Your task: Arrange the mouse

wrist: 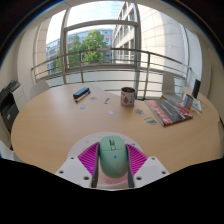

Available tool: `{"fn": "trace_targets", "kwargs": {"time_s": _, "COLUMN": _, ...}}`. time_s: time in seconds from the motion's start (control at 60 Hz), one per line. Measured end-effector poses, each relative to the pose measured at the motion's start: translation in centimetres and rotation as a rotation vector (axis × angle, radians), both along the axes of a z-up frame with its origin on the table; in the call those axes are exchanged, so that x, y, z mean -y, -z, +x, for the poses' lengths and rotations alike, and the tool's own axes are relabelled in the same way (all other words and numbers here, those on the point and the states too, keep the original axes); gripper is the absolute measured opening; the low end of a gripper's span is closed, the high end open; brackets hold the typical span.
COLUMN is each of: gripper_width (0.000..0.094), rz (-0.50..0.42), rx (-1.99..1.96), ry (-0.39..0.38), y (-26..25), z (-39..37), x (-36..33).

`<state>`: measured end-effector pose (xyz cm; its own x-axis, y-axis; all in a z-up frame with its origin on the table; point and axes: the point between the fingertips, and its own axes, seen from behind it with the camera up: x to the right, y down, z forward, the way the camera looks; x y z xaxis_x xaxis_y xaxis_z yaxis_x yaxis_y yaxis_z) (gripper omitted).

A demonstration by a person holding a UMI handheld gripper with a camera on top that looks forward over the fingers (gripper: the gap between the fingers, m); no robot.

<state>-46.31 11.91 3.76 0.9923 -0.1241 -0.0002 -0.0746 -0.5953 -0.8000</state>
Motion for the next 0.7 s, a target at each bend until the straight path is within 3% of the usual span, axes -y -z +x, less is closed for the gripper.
{"fn": "trace_targets", "kwargs": {"time_s": 0.267, "gripper_width": 0.0552, "rz": -0.109, "rx": -0.052, "ry": -0.006, "y": 4.8, "z": -1.0, "x": 0.0}}
{"fn": "trace_targets", "kwargs": {"time_s": 0.3, "gripper_width": 0.0610, "rz": -0.109, "rx": -0.047, "ry": -0.004, "y": 4.7, "z": -1.0, "x": 0.2}}
{"fn": "trace_targets", "kwargs": {"time_s": 0.367, "gripper_width": 0.0850, "rz": -0.109, "rx": -0.036, "ry": -0.015, "y": 3.9, "z": -1.2, "x": 0.6}}
{"fn": "trace_targets", "kwargs": {"time_s": 0.417, "gripper_width": 0.0819, "rz": -0.103, "rx": -0.025, "ry": -0.016, "y": 2.9, "z": -1.0, "x": 1.0}}
{"fn": "trace_targets", "kwargs": {"time_s": 0.483, "gripper_width": 0.0857, "rz": -0.078, "rx": -0.006, "ry": -0.016, "y": 1.2, "z": -1.2, "x": 1.8}}
{"fn": "trace_targets", "kwargs": {"time_s": 0.7, "gripper_width": 0.0847, "rz": -0.007, "rx": 0.038, "ry": -0.021, "y": -5.3, "z": -3.0, "x": 7.0}}
